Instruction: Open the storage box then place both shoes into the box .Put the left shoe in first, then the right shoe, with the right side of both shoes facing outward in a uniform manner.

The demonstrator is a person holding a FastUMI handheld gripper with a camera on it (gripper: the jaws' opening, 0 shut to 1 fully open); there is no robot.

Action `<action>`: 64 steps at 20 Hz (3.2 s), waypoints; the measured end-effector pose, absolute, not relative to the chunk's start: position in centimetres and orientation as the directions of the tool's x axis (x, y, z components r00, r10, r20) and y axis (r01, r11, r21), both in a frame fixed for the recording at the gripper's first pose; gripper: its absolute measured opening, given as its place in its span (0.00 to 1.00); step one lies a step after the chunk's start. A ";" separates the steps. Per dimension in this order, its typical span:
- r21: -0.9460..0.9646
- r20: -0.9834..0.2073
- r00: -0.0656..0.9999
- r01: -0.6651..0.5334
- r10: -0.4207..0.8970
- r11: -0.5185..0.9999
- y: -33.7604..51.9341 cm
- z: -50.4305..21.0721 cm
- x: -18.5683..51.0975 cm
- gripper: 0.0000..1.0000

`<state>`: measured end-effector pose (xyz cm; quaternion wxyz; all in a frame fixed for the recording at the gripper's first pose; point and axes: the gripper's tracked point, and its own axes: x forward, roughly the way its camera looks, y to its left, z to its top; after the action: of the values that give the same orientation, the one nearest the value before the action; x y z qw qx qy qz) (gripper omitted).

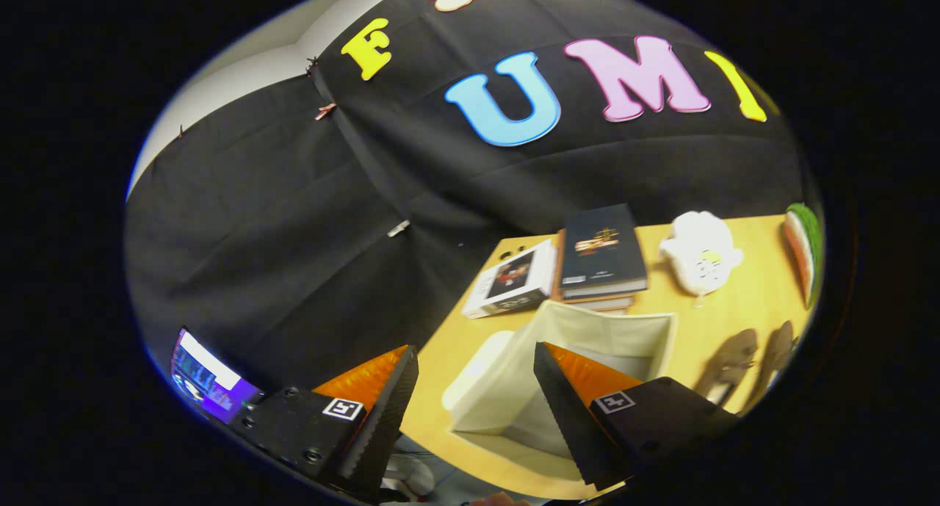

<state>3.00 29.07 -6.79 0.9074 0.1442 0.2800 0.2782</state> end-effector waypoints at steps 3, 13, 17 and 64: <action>0.336 -0.473 0.742 -0.347 0.475 0.876 21.9 -8.2 3.7 0.97; 0.093 -0.672 0.717 -0.165 0.184 0.982 5.8 -19.7 3.0 0.98; 0.079 -0.752 0.643 -0.134 0.147 0.988 2.5 -24.2 2.7 0.98; 0.563 -0.618 0.686 0.045 0.385 0.825 17.5 -10.2 5.0 0.05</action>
<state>5.00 17.54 -10.17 0.8744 0.2795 0.3845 0.0971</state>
